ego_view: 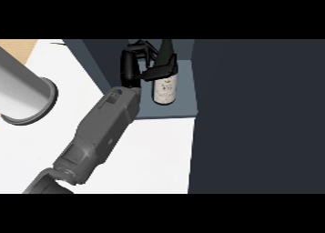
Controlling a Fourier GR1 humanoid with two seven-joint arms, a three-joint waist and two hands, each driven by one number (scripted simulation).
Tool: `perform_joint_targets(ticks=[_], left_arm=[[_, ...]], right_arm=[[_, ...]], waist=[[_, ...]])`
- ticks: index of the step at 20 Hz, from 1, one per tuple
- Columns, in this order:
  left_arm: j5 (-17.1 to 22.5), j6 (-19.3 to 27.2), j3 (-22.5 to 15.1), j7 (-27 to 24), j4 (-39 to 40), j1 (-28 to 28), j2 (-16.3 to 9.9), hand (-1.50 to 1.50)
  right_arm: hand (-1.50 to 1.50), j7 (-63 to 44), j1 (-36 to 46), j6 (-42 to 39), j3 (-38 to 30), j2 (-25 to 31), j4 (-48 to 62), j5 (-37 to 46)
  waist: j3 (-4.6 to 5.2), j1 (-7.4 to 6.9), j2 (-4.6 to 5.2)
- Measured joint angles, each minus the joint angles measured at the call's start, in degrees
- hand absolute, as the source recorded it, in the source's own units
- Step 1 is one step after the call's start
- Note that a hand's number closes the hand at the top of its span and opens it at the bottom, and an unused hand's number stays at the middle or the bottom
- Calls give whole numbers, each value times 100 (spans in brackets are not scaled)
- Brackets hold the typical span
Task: Pick up the wine, place it into the cabinet and close the cabinet
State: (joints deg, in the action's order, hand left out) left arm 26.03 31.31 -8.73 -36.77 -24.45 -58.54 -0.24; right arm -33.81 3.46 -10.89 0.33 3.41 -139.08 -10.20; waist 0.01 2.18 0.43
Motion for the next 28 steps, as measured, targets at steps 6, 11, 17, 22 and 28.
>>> perform_joint_targets(ticks=[6,11,17,22,28], left_arm=[[204,-187,301,-200,568,-283,2,150],[467,-498,700,-290,845,-428,16,150],[561,-667,899,-477,1112,-555,29,150],[534,-698,998,-603,1335,-650,26,150],[435,-568,1035,-678,1626,-686,20,-150]], right_arm=[[-150,-1,52,-2,131,-50,16,-6],[-150,-69,139,88,235,-112,21,-1],[-150,1,61,10,124,-70,33,-25],[-150,14,130,-16,138,-64,60,-34],[-150,25,152,-29,166,-78,69,-47]], waist=[[2,71,29],[0,92,36],[-13,108,27],[-19,120,29],[-12,152,53]])
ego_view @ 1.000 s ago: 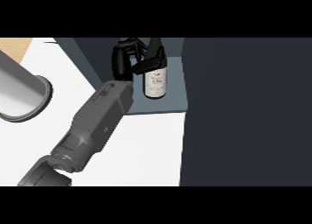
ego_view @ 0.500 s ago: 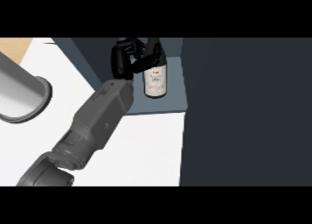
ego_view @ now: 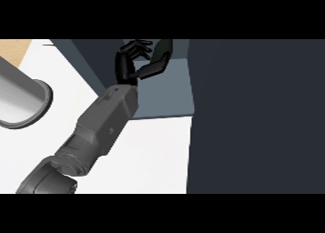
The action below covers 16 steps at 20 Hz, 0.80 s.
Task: Pick up the wine, place it into the cabinet and close the cabinet
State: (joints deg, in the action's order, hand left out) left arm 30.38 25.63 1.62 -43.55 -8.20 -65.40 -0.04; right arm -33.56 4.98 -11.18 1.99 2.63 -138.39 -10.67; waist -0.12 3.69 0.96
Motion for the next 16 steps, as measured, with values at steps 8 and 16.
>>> perform_joint_targets(ticks=[8,16], left_arm=[[-170,247,-35,-146,248,83,-11,-150],[-341,452,-108,-154,380,133,-5,-150]], right_arm=[[-150,80,-53,-28,34,-24,3,-7],[-150,131,-98,-53,58,-17,5,-7]], waist=[[5,67,30],[9,77,37]])
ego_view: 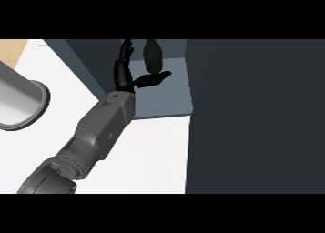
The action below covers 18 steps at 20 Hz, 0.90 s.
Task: Pick up the wine, place it into the cabinet and close the cabinet
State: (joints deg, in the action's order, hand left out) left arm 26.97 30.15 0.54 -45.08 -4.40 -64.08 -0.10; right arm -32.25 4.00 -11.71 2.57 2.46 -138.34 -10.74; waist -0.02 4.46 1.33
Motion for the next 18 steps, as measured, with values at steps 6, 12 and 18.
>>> perform_joint_targets(ticks=[6,12,18], left_arm=[[32,-80,102,-182,-103,80,13,-150],[-22,-278,104,-274,-138,99,12,-150],[-93,-576,70,-421,-174,134,14,-150]], right_arm=[[-150,30,28,-11,22,-20,30,-5],[-150,-108,164,69,21,-6,23,-11],[-150,-99,175,61,24,-16,45,-20]], waist=[[-6,6,3],[0,5,5],[-3,4,2]])
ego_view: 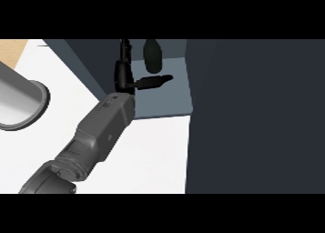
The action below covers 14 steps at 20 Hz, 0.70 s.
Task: Pick up the wine, place it into the cabinet and close the cabinet
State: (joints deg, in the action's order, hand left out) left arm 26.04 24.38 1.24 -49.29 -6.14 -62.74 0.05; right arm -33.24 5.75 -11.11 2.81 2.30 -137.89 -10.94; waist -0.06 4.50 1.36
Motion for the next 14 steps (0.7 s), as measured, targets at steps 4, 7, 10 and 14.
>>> perform_joint_targets(ticks=[4,7,10,14], left_arm=[[-38,-241,-49,-18,1,16,1,-150],[-25,-324,-69,39,23,7,1,-150],[60,-427,-86,4,-30,43,1,-150],[283,-615,-143,-18,-135,140,4,-150]], right_arm=[[-150,-5,53,-3,-27,0,20,-13],[-150,44,-76,-35,52,-28,4,-15],[-150,-41,-23,16,103,-38,-9,-16],[-150,-55,-48,54,224,-69,-10,5]], waist=[[1,-5,-5],[9,-7,-9],[10,2,-24],[10,19,-49]])
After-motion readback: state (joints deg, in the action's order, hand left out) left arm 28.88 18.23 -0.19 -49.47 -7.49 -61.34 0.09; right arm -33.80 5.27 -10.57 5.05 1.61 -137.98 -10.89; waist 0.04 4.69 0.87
